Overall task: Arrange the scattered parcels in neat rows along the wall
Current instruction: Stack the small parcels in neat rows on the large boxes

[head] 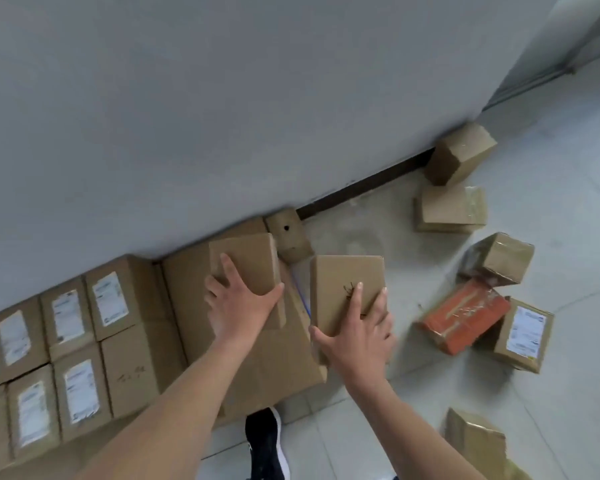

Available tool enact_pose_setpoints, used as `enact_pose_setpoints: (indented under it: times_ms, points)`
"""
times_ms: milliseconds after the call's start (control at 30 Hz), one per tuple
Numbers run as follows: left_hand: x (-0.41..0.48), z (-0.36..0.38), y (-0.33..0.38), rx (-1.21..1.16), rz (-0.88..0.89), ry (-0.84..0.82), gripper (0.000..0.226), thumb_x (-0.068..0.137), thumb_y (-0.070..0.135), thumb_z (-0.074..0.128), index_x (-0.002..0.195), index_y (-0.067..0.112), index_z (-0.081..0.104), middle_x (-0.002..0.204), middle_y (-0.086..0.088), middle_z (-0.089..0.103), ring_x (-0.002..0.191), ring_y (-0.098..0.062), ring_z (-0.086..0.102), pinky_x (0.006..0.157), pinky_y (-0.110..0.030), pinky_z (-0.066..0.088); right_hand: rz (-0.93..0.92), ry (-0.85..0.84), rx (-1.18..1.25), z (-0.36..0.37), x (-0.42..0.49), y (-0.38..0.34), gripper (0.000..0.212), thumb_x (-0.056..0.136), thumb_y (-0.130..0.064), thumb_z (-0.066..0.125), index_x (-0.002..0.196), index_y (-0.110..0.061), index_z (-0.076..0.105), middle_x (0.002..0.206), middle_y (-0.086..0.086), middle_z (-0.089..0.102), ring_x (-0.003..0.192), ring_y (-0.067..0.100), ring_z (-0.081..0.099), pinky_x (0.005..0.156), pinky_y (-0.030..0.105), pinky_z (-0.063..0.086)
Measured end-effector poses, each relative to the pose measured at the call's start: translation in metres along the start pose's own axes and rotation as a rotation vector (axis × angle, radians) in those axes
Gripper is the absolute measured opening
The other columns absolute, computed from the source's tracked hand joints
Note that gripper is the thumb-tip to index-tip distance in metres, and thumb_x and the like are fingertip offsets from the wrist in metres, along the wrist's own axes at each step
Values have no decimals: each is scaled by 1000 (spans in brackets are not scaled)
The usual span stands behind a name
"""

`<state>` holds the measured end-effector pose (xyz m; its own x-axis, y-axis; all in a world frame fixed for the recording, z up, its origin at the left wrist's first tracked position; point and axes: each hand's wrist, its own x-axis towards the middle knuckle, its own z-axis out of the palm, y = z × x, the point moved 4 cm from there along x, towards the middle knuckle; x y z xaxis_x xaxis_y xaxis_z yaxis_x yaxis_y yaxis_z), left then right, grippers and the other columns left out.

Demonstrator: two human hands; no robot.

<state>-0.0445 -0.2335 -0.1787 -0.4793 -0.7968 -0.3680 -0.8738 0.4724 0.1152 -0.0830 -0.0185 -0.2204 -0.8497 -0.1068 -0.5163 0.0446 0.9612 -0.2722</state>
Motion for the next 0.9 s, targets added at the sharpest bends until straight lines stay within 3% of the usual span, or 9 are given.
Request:
enact_pose_setpoints:
  times_ms: [167,367,600,800,900]
  points:
    - [78,-4,-125,-17,-117,-24,123,69,82,58,152,29,-16,156,-27,7,142,-45,18,104,-55,37,-73,-121,-91,103,-39,-96,122,60,-90,42,150,-31,-15,158,15,-16,137,45,19,103,54,32]
    - [172,13,-207,-67,-152,-44,121,72,77,61,153,26,-13,157,-27,6,144,-43,12,111,-58,29,-144,-255,-197,215,-75,-183,121,64,-89,41,145,-32,-29,156,15,-26,140,45,12,106,53,29]
    - [236,33,-237,-81,-147,-4,120,71,79,57,155,17,-1,152,-30,20,139,-45,23,114,-57,22,-45,-195,-217,272,-80,-225,119,68,-87,39,148,-27,-26,157,18,-23,134,46,18,103,50,34]
    - [263,45,-243,-127,-176,-32,121,71,80,57,155,15,-1,155,-31,14,144,-45,14,114,-62,16,-227,-178,-343,278,-86,-225,122,67,-84,49,155,-25,-12,160,21,-10,136,48,21,102,52,35]
    - [263,51,-244,-85,-163,-79,116,76,83,47,155,15,-4,159,-27,5,148,-42,2,112,-65,11,-296,-217,-365,287,-78,-245,123,70,-85,48,150,-26,-26,158,21,-21,141,48,10,108,54,29]
